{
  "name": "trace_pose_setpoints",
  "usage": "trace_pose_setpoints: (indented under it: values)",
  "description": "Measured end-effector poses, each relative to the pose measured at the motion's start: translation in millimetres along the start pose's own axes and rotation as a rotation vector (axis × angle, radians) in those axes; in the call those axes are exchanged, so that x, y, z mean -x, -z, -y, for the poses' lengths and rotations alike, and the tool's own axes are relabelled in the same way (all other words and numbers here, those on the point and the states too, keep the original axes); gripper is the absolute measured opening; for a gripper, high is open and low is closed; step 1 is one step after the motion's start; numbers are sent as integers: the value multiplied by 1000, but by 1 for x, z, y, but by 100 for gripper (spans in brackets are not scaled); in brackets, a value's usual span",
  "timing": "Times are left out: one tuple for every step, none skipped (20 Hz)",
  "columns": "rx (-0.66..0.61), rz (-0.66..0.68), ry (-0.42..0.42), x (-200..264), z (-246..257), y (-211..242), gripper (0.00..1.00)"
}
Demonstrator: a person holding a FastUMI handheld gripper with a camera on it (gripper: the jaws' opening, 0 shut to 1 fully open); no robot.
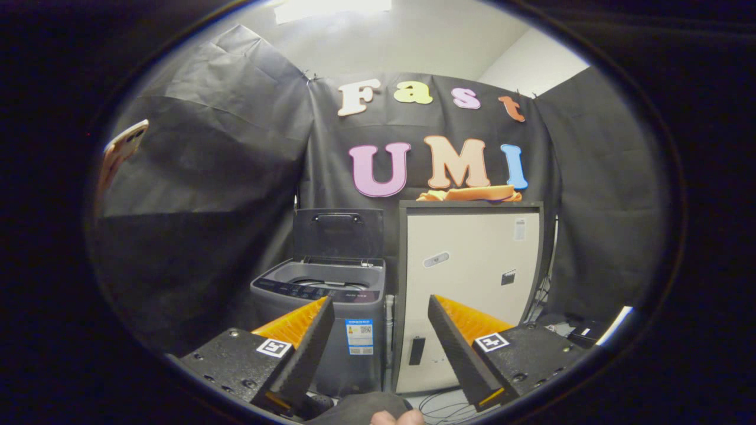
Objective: Put the clothes into the washing machine and then close the washing machine lid.
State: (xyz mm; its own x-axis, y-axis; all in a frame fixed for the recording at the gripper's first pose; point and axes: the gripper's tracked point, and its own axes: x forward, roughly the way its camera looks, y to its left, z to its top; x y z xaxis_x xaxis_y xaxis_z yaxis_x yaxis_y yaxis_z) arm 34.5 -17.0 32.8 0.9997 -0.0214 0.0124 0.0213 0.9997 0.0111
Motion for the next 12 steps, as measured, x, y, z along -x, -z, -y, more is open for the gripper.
trace_pose_setpoints:
  values:
    - [-3, 3, 2, -4, 2, -5, 97]
    - [-10, 10, 4, -9, 4, -9, 97]
    - [-17, 13, 4, -15, 6, -14, 97]
    - [-22, 13, 3, -18, 7, -17, 97]
    - [-26, 16, 5, -22, 9, -22, 97]
    - [-29, 17, 6, -29, 12, -27, 97]
    - [-34, 16, 7, -35, 14, -32, 97]
    - [-36, 18, 8, -40, 16, -35, 97]
    - [-38, 19, 10, -45, 19, -41, 97]
    - [-39, 18, 12, -50, 21, -45, 97]
    - [-39, 21, 13, -55, 23, -52, 97]
    - [-38, 25, 14, -60, 26, -58, 97]
